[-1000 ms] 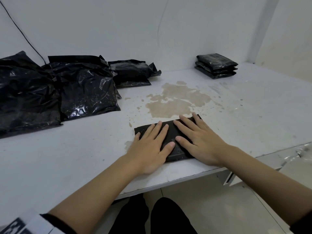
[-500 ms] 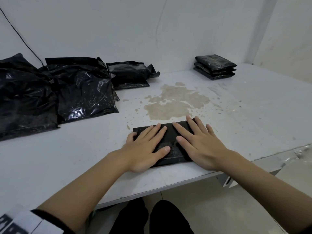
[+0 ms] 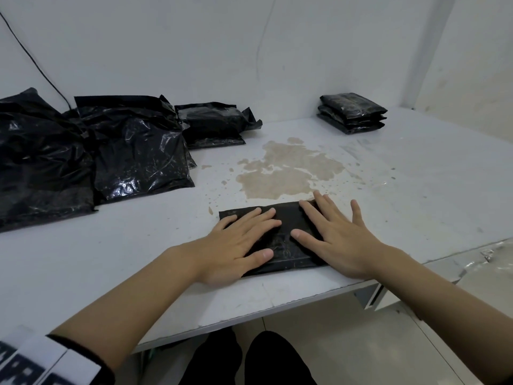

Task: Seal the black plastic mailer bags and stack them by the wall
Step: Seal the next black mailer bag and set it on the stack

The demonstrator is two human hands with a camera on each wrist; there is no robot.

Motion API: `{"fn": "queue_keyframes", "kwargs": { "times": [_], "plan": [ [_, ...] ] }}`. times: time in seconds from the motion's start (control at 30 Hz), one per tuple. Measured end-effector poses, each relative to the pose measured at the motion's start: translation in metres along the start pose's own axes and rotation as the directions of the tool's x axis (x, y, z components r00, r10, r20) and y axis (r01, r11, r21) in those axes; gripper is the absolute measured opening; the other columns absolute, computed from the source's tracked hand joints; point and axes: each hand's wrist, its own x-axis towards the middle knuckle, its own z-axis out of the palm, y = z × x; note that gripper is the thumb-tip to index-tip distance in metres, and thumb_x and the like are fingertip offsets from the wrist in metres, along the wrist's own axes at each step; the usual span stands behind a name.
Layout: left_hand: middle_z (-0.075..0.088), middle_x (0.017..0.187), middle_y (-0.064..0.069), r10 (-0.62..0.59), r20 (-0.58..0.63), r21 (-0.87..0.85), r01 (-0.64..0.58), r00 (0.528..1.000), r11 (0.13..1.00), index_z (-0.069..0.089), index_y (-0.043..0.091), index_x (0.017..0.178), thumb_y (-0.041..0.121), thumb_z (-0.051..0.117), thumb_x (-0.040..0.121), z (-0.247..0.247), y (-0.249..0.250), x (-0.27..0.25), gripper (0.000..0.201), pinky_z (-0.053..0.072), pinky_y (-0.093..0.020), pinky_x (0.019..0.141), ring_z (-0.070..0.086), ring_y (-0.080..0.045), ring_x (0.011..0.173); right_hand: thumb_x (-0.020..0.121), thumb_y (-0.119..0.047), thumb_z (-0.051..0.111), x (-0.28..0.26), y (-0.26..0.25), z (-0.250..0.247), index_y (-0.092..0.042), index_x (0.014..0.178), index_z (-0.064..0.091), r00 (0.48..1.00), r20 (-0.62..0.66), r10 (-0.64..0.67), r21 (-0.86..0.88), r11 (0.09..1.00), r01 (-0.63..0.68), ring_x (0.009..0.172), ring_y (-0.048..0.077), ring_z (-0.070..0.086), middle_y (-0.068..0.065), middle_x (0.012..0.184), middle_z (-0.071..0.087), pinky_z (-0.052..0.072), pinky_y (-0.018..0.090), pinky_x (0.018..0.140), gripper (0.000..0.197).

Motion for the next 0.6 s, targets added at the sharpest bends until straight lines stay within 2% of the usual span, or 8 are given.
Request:
{"fn": "queue_keyframes", "kwargs": {
  "times": [0.13,0.2,0.27,0.37,0.47,0.53,0.6],
  "plan": [
    [-0.031,0.151,0.019,-0.133,0.009,-0.056,0.134,0.991,0.989,-0.016,0.037,0.148,0.078,0.023,0.078,-0.0027,-0.0035,-0.0019,0.091,-0.01,-0.028,0.117,-0.026,0.003,0.139,0.087,-0.07,0.009,-0.0007,-0.0007,0.0007,-0.035,0.15,-0.012,1.0,-0.01,0.024,-0.026,0.999,-0.025,0.145,0.014,-0.02,0.002,0.157,-0.024,-0.019,0.049,0.113,0.075],
    [-0.032,0.151,0.016,-0.19,0.009,0.01,0.19,0.982,0.982,-0.02,0.035,0.148,0.092,0.015,0.067,-0.0023,-0.0057,-0.0021,0.105,-0.012,-0.033,0.117,-0.018,-0.001,0.142,0.087,-0.07,0.008,-0.0013,-0.0019,0.0005,-0.036,0.15,-0.014,0.999,-0.012,0.042,-0.026,0.999,-0.042,0.146,0.019,-0.016,0.006,0.157,-0.023,-0.018,0.048,0.114,0.074],
    [-0.031,0.152,0.017,-0.247,-0.006,0.068,0.247,0.969,0.967,-0.023,0.032,0.147,0.099,0.002,0.049,-0.0012,-0.0069,-0.0015,0.121,-0.014,-0.043,0.117,-0.012,-0.001,0.144,0.085,-0.071,0.003,-0.0021,-0.0032,0.0008,-0.035,0.149,-0.015,0.998,-0.018,0.058,-0.068,0.996,-0.059,0.147,0.024,-0.011,0.009,0.158,-0.018,-0.018,0.05,0.114,0.076],
    [-0.027,0.154,0.011,-0.344,-0.026,0.117,0.345,0.939,0.931,-0.024,0.025,0.147,0.102,-0.007,0.035,-0.0002,-0.0079,-0.0014,0.138,-0.02,-0.054,0.112,-0.015,-0.008,0.145,0.075,-0.073,-0.011,-0.002,-0.0039,0.0026,-0.032,0.149,-0.017,0.996,-0.066,0.059,-0.199,0.977,-0.071,0.145,0.031,-0.017,0.012,0.159,-0.008,-0.025,0.056,0.107,0.085],
    [-0.021,0.158,0.006,-0.419,-0.03,0.132,0.419,0.907,0.898,-0.022,0.019,0.148,0.102,-0.004,0.034,-0.0018,-0.0082,-0.002,0.142,-0.022,-0.063,0.106,-0.016,-0.015,0.146,0.069,-0.075,-0.019,-0.0006,-0.0047,0.0034,-0.02,0.15,-0.014,0.993,-0.106,0.055,-0.237,0.968,-0.079,0.143,0.029,-0.025,0.013,0.159,0.0,-0.028,0.059,0.103,0.098],
    [-0.02,0.158,0.003,-0.433,-0.018,0.166,0.429,0.901,0.888,-0.022,0.017,0.148,0.101,-0.004,0.036,-0.0052,-0.0058,-0.0014,0.142,-0.025,-0.066,0.102,-0.018,-0.015,0.145,0.072,-0.076,-0.016,-0.0002,-0.0057,0.0023,-0.009,0.151,-0.007,0.992,-0.104,0.071,-0.252,0.963,-0.095,0.141,0.027,-0.03,0.013,0.159,-0.001,-0.029,0.059,0.102,0.104],
    [-0.021,0.158,-0.001,-0.474,0.001,0.198,0.464,0.881,0.863,-0.022,0.011,0.147,0.101,-0.002,0.038,-0.0083,-0.0029,-0.002,0.143,-0.028,-0.067,0.098,-0.024,-0.016,0.143,0.07,-0.076,-0.017,-0.0007,-0.0076,0.0023,-0.004,0.15,-0.005,0.99,-0.117,0.076,-0.264,0.959,-0.105,0.139,0.025,-0.035,0.015,0.159,-0.006,-0.03,0.059,0.101,0.108]
  ]
}}
